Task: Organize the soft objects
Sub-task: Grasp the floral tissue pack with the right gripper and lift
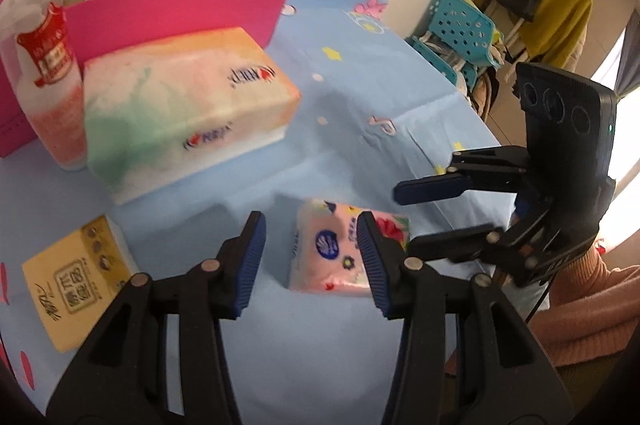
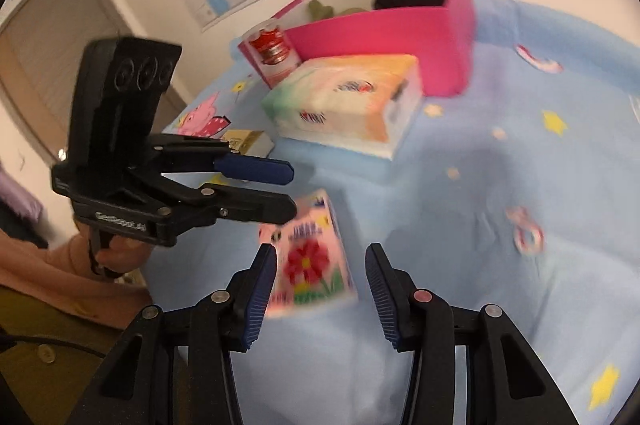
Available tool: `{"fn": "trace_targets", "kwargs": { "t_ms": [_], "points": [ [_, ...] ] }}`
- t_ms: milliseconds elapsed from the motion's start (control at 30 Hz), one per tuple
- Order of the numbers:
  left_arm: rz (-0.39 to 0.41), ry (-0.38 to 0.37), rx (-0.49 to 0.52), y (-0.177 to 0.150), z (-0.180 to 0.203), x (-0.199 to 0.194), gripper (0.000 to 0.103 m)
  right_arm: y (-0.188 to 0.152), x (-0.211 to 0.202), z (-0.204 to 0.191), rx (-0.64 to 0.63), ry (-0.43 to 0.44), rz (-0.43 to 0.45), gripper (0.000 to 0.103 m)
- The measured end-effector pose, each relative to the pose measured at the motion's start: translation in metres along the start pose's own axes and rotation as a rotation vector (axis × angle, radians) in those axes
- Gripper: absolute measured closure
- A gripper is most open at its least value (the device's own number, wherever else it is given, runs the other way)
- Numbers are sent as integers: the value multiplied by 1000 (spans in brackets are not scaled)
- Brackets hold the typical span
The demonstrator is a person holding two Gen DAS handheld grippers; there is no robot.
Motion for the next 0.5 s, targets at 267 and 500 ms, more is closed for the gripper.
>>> {"fn": "trace_targets", "kwargs": {
  "t_ms": [267, 500],
  "points": [
    [-46, -43, -3, -14, 8, 5, 69, -24, 1, 2, 103, 30, -43, 57],
    [-48, -18, -21, -19, 7, -2, 70, -9, 20, 6, 149, 44, -8, 65]
  ]
}}
Point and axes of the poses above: each gripper's, at about its wrist camera, not at the fingertips, and x roughly the way its jaws point, z to its right, y to its top, the point moved 10 cm from there along x, roughly the way its jaws point, and after that the axes turned 7 degrees about x, right-handed, at the moved point
